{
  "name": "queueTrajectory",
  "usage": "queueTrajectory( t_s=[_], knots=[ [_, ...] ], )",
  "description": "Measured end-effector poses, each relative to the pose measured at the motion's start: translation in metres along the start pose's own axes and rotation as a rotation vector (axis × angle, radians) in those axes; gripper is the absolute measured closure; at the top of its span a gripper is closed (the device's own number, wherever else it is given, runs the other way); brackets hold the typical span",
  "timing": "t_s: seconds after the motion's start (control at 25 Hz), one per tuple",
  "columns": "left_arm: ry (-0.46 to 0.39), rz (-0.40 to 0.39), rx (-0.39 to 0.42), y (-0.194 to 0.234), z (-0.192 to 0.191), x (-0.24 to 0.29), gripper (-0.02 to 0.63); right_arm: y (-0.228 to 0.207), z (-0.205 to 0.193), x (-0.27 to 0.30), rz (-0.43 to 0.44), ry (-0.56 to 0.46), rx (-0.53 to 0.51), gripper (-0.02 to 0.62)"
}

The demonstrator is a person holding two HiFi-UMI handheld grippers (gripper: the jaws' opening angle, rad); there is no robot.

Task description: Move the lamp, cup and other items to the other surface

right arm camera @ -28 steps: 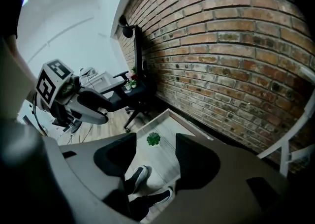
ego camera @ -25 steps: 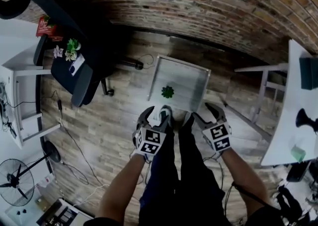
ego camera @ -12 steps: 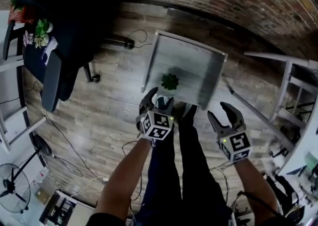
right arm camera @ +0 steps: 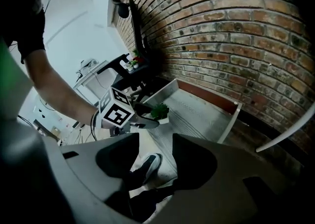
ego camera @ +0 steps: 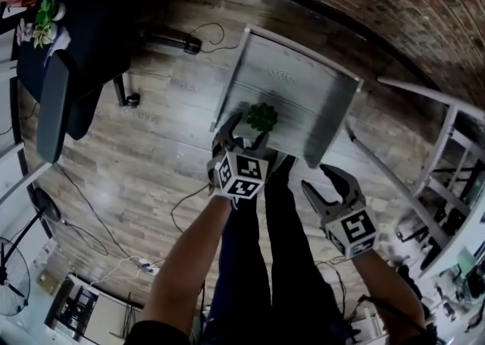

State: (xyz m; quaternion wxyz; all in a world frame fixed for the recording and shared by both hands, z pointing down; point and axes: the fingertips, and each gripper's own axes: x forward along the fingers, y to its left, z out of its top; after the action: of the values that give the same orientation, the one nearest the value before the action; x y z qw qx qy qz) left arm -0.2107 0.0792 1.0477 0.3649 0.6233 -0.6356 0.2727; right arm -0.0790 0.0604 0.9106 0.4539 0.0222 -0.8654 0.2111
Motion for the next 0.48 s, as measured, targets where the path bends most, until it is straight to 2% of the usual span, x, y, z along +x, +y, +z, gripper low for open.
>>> queueTrajectory(
  t_s=[0.12,0.32,0.48],
  knots=[
    [-0.009,-0.003,0.028,0.002,0.004,0.011,0.302,-0.001,-0.009,0.001,0.019,-0.008,-0.023,0.376],
    [-0.036,-0.023,0.107,-0.005,0.016,0.026,0.299,-0.01,-0.023,-0.005,0.012,0.006,0.018,0.377],
    [-0.059,-0.044,0.124,-0.011,0.026,0.027,0.347,-0.02,-0.032,-0.012,0.0,-0.004,0.052,0.387]
  ],
)
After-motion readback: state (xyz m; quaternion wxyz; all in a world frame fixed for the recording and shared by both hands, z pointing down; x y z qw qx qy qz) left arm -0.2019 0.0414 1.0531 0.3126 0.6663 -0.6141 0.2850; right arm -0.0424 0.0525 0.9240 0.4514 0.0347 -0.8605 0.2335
